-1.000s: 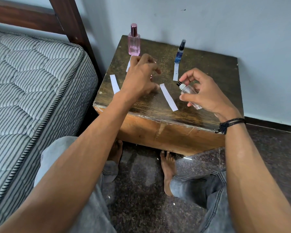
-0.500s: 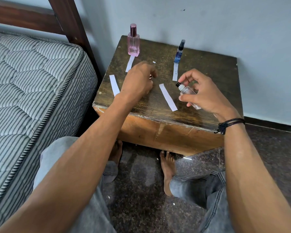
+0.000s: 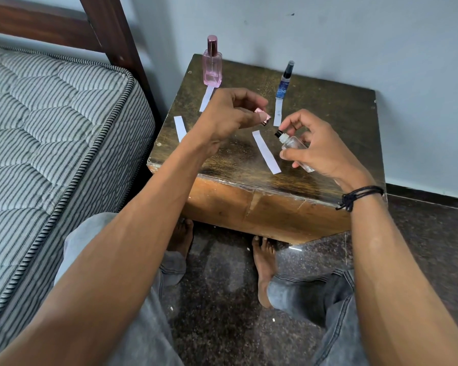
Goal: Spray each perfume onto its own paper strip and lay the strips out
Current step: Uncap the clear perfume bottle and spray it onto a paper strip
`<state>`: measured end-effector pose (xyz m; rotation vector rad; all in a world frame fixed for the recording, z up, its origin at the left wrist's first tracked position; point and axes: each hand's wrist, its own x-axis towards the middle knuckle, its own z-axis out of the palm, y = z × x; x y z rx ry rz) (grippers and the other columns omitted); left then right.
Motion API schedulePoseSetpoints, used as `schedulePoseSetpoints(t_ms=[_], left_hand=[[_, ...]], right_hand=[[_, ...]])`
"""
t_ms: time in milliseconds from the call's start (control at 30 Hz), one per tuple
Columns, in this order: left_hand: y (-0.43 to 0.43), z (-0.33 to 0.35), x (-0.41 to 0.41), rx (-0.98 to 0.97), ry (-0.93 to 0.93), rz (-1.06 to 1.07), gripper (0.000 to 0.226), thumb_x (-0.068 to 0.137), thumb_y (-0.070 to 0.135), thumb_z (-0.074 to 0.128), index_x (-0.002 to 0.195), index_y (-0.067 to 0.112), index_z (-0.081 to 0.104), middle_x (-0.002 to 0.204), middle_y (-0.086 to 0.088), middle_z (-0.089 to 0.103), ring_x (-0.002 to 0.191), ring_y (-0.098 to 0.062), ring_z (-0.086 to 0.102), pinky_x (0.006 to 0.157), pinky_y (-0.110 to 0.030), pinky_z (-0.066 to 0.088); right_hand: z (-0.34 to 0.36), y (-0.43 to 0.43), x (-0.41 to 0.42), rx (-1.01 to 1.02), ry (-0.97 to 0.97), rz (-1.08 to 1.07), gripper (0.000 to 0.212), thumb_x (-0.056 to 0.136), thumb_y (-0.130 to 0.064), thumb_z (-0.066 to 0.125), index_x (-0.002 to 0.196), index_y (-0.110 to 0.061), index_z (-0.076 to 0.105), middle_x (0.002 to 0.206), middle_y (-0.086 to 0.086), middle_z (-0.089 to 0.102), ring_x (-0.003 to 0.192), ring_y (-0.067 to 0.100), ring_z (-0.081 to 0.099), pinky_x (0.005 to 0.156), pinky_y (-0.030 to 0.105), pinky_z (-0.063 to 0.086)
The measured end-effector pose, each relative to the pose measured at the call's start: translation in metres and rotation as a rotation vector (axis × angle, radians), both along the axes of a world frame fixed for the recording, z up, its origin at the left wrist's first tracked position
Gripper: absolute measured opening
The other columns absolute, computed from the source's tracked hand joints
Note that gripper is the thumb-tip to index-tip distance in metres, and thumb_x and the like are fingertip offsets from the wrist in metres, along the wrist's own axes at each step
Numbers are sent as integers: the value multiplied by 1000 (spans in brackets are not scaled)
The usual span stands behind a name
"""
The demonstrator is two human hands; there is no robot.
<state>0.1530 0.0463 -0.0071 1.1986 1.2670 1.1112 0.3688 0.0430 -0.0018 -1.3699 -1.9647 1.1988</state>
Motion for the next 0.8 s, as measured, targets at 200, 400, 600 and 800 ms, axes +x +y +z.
schedulePoseSetpoints(t_ms=[200,400,600,800], left_hand=[[-1,-2,2,-21,54,-105,28,81,-3,79,107,5,72,107,-21,73,86,-17,68,84,-23,56],[-3,-2,5,-28,56,-147,30,81,1,80,110,6,72,108,-21,72,86,-15,69,87,-24,58],[-3,-4,7,-28,74,-172,33,81,0,81,112,4,71,101,-14,71,86,-15,69,90,-31,59],[-4,-4,11,-33,94,-183,39,78,-2,81,115,4,70,113,-27,68,89,-19,68,96,-44,57]], right_hand=[[-1,-1,-1,-6,-1,-8,44,81,5,79,110,-21,59,112,1,56,80,17,62,70,45,65],[-2,0,-2,4,-2,-6,46,80,5,80,109,-21,54,113,4,55,79,17,64,68,46,65],[-3,-1,-2,9,-12,-2,48,80,2,81,111,-20,52,117,5,57,89,34,70,69,47,65],[-3,-1,-4,25,6,-1,51,78,1,84,105,-20,47,121,7,57,79,22,69,69,43,65]])
